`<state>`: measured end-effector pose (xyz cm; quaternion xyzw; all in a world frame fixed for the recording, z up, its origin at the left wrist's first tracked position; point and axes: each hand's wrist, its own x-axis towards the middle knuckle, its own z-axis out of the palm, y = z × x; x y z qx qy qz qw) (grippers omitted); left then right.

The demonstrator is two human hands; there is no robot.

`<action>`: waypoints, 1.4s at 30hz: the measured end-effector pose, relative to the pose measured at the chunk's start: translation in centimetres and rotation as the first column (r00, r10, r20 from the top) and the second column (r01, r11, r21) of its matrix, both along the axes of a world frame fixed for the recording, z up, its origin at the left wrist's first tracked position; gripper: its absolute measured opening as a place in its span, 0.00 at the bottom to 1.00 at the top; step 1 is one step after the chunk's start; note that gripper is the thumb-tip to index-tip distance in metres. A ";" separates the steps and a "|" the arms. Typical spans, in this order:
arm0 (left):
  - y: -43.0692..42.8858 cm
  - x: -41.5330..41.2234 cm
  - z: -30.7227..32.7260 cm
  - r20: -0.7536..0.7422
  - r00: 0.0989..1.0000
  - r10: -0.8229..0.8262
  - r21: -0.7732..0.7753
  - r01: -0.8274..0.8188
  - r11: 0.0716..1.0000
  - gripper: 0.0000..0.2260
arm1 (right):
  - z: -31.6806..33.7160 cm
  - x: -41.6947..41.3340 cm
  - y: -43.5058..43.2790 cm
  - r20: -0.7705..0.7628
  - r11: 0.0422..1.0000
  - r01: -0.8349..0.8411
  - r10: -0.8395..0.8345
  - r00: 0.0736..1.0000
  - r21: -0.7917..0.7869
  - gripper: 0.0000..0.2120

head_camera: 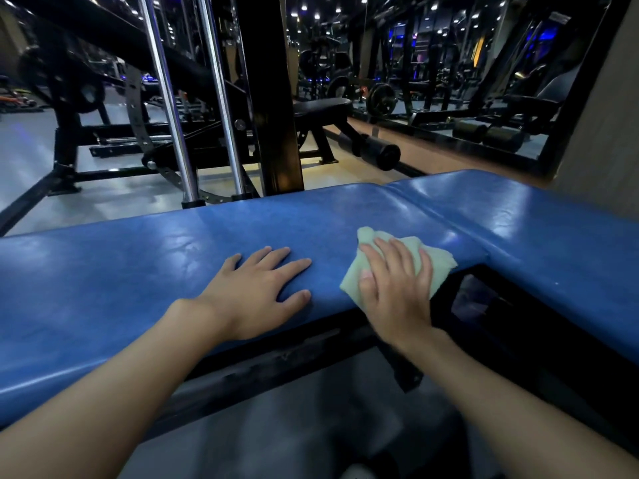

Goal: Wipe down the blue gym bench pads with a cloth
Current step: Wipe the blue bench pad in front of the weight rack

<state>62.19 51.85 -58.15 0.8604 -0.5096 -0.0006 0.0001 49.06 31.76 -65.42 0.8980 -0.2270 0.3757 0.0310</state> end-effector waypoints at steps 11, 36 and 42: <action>8.6 2.2 -0.2 0.046 0.994 0.102 0.002 -0.102 0.995 0.39 | 0.2 2.0 6.1 0.022 0.999 0.019 -0.019 1.000 0.028 0.23; 27.2 4.6 -0.8 0.075 0.890 0.449 -0.028 -0.449 0.893 0.37 | 3.8 8.3 15.7 -0.586 0.708 -0.645 0.402 0.704 -0.289 0.37; 29.6 5.0 -1.2 0.101 0.881 0.462 -0.032 -0.461 0.887 0.35 | 3.7 10.8 23.3 -0.548 0.732 -0.619 0.405 0.732 -0.285 0.36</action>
